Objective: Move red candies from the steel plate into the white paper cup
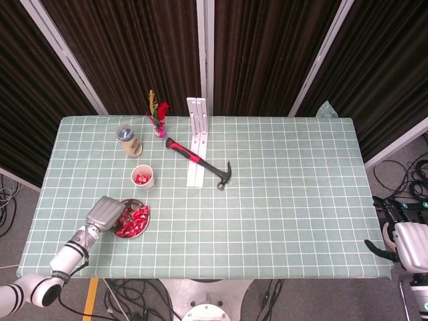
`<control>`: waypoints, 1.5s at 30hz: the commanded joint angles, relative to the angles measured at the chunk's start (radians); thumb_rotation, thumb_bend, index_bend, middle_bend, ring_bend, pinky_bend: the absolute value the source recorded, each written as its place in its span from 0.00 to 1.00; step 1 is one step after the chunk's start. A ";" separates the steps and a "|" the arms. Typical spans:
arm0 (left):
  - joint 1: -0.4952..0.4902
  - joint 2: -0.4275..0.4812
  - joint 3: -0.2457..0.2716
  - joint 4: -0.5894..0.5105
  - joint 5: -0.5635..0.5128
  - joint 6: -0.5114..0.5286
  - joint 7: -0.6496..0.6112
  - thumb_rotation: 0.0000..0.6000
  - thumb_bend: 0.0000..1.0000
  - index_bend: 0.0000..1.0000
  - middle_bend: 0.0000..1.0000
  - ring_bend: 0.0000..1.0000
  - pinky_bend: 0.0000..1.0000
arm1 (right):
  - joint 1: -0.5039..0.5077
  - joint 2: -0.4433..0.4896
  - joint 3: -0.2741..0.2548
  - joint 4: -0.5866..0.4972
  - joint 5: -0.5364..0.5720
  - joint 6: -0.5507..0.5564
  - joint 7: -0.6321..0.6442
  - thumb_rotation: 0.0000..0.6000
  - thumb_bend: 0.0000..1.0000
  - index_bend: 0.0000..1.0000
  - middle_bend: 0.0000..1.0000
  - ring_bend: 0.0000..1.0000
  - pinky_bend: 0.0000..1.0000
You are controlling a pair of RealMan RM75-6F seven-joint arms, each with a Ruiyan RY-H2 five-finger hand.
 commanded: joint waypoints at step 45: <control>-0.183 -0.010 -0.245 0.049 -0.202 -0.096 -0.112 1.00 0.42 0.55 0.99 1.00 1.00 | 0.003 0.003 0.001 0.007 0.012 -0.011 0.004 1.00 0.10 0.12 0.23 0.13 0.45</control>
